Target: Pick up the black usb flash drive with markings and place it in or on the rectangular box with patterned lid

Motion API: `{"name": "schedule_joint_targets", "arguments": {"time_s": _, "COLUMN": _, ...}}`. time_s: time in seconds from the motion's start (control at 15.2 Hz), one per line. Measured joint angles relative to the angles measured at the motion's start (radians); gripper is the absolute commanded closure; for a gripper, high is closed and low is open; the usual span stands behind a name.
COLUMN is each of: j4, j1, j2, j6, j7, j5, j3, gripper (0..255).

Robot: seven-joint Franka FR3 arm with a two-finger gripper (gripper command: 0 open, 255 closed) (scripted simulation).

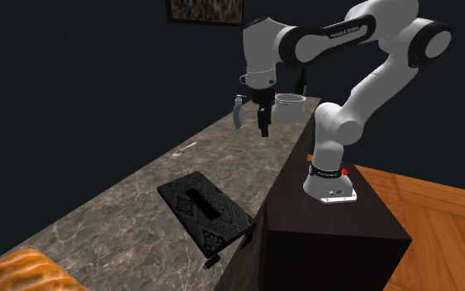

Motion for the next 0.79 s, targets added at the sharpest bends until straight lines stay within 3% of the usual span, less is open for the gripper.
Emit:
{"name": "schedule_joint_targets", "arguments": {"time_s": 0.53, "j4": -0.009, "j1": 0.029, "j2": 0.177, "j6": 0.234, "j7": 0.226, "j5": 0.109, "j3": 0.181, "gripper": 0}}
{"name": "schedule_joint_targets", "arguments": {"time_s": 0.79, "j4": 0.028, "j1": 0.018, "j2": 0.315, "j6": 0.359, "j7": 0.341, "j5": 0.115, "j3": 0.269, "gripper": 0}}
